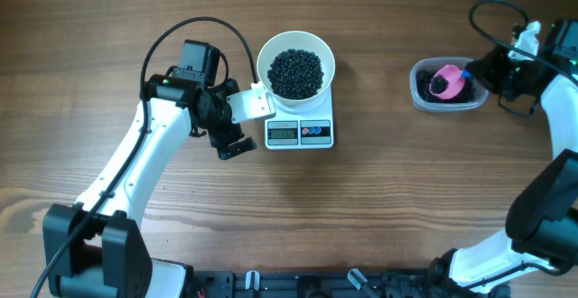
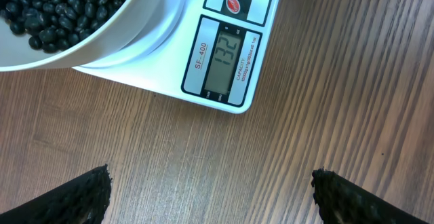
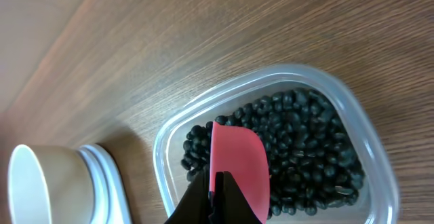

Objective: Scoop item into bowl and weigh 150g on scale
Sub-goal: 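Dip the pink scoop into the bean tub and scoop beans, then carry the filled scoop over the white bowl and pour beans in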

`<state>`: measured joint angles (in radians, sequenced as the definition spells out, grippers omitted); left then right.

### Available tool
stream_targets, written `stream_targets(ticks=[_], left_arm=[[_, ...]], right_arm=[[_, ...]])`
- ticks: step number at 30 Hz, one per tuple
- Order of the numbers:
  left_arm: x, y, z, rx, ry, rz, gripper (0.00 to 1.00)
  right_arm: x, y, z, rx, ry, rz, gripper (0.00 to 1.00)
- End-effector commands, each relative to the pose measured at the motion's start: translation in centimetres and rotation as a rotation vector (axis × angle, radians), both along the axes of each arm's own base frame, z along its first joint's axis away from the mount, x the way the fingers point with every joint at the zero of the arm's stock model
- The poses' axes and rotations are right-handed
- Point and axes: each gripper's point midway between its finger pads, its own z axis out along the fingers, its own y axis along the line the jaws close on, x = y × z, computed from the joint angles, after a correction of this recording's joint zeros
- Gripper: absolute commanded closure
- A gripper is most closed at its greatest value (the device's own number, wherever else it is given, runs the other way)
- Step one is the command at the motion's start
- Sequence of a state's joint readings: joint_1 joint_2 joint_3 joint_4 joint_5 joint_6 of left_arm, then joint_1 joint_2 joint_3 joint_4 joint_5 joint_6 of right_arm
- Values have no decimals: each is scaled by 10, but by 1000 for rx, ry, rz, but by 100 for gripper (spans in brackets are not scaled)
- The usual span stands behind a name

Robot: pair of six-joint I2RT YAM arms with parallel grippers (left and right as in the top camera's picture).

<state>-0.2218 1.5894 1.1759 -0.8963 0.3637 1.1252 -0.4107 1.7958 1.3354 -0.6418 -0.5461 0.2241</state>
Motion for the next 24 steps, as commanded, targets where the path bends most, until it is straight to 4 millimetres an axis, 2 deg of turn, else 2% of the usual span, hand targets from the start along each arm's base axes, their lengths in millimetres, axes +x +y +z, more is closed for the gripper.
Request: stream_targets(ticks=[1, 9, 13, 16, 19, 24], left_arm=[[1, -4, 4, -11, -16, -26, 0], [1, -4, 4, -11, -16, -26, 0], [1, -4, 4, -11, -16, -26, 0], [1, -4, 4, -11, -16, -26, 0], [1, -4, 4, -11, -16, -26, 0], [1, -4, 4, -11, -16, -26, 0]], right_arm=[[-1, 3, 6, 119, -37, 21, 96], [-2, 14, 24, 202, -148, 133, 96], [1, 34, 44, 304, -226, 208, 96], [8, 51, 51, 337, -247, 237, 96], [23, 79, 60, 356, -273, 276, 96], [50, 157, 94, 361, -423, 435, 96]])
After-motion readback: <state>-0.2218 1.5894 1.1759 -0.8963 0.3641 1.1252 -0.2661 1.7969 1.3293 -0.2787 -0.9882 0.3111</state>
